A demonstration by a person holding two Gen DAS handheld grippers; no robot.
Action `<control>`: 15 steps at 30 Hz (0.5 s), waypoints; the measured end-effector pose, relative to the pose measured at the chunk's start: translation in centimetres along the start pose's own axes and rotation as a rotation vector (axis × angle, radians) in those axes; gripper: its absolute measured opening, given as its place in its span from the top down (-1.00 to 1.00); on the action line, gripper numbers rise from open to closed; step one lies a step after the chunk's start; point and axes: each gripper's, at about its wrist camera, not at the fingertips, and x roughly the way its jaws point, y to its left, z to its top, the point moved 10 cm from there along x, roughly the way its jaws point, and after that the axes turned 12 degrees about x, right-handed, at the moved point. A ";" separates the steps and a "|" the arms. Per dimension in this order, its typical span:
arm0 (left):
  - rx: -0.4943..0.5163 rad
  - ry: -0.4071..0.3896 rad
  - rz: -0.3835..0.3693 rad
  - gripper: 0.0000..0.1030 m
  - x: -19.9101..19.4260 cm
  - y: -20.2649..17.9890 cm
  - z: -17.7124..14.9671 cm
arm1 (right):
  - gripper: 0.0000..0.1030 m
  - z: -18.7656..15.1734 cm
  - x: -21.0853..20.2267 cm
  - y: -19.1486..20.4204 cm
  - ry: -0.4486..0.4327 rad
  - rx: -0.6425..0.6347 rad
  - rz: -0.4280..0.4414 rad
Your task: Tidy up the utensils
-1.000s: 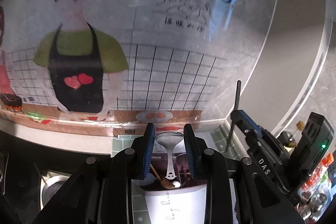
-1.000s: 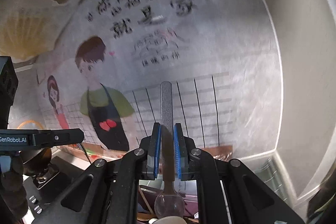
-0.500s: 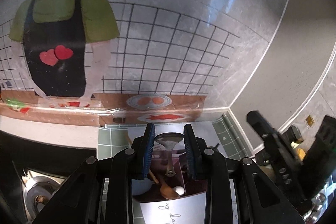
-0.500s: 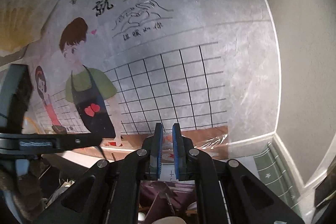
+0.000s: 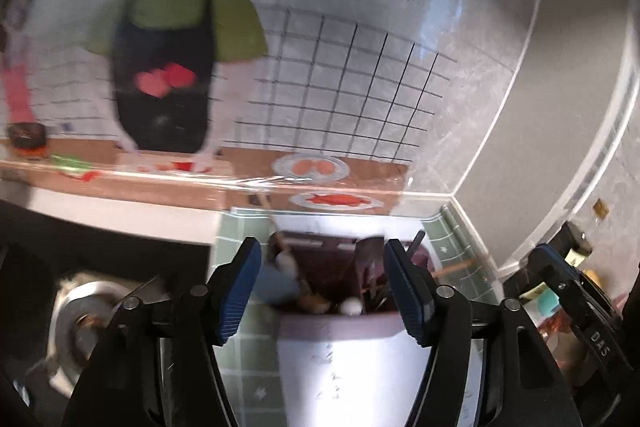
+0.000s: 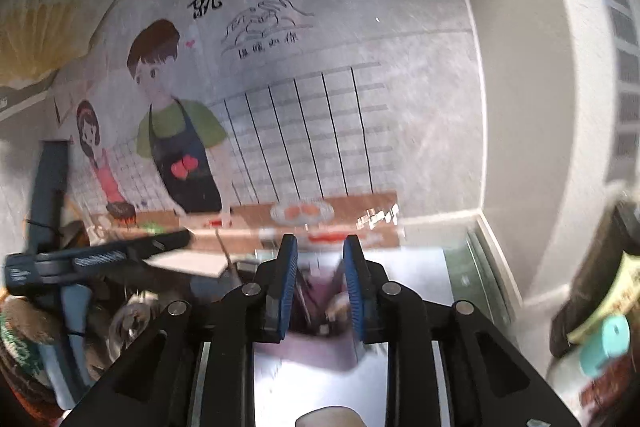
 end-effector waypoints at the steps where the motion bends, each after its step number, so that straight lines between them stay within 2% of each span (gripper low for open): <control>1: 0.010 -0.013 0.019 -0.28 -1.0 -0.1 -0.5 | 0.54 -1.0 -0.6 0.0 0.014 -0.007 -0.001; 6: 0.102 -0.106 0.174 -0.28 -7.9 -1.6 -4.9 | 0.52 -6.3 -3.9 2.0 0.054 -0.154 -0.029; 8: 0.112 -0.103 0.215 -0.28 -9.8 -2.1 -6.9 | 0.51 -8.0 -5.3 3.0 0.064 -0.208 -0.028; 11: 0.107 -0.090 0.217 -0.28 -12.1 -2.9 -9.5 | 0.50 -10.1 -7.3 3.9 0.086 -0.238 -0.033; 15: 0.065 -0.030 0.217 -0.28 -13.4 -3.5 -12.2 | 0.50 -11.2 -8.7 3.8 0.111 -0.187 -0.035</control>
